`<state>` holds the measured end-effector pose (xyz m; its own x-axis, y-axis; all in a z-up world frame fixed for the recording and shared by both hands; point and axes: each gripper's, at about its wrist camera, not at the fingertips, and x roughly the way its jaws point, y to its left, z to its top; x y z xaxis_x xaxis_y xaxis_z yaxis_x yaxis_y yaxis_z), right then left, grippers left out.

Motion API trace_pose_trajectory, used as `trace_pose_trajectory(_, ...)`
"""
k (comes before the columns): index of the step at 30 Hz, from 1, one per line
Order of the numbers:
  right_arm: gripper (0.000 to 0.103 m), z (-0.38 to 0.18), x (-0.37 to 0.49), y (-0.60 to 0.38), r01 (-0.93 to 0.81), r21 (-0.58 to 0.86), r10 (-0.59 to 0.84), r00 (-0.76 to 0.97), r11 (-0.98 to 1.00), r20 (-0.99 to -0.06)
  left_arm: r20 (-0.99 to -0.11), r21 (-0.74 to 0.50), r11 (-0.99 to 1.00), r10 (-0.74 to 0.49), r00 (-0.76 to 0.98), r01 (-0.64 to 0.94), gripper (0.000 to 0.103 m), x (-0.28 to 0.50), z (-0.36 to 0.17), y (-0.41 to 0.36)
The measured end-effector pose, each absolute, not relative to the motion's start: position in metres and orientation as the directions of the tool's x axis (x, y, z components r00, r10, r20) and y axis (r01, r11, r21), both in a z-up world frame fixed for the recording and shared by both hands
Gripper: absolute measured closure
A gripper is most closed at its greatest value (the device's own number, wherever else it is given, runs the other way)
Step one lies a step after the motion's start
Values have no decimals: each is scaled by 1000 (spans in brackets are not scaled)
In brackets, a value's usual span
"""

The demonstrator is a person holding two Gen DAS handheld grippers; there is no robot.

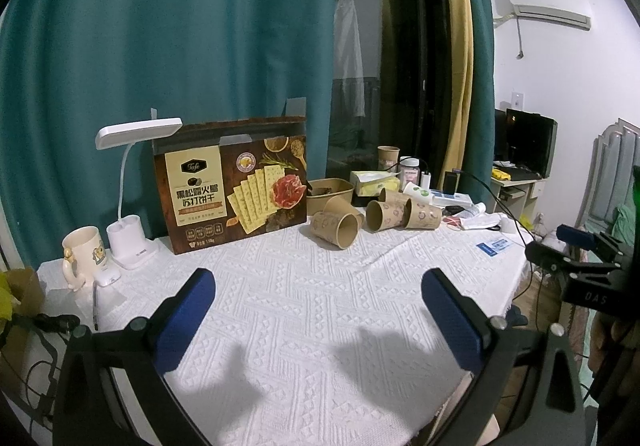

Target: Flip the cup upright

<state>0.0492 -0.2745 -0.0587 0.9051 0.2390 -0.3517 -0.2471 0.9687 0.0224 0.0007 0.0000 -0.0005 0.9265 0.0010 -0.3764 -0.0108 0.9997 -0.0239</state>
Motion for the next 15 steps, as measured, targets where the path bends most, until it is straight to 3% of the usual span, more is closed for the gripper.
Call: trace_pose_trajectory(15,16,-59,50,-275,-247,24,240,906,969,-350,-353,-28,1000,-15,935,6,0,-1,3,-2)
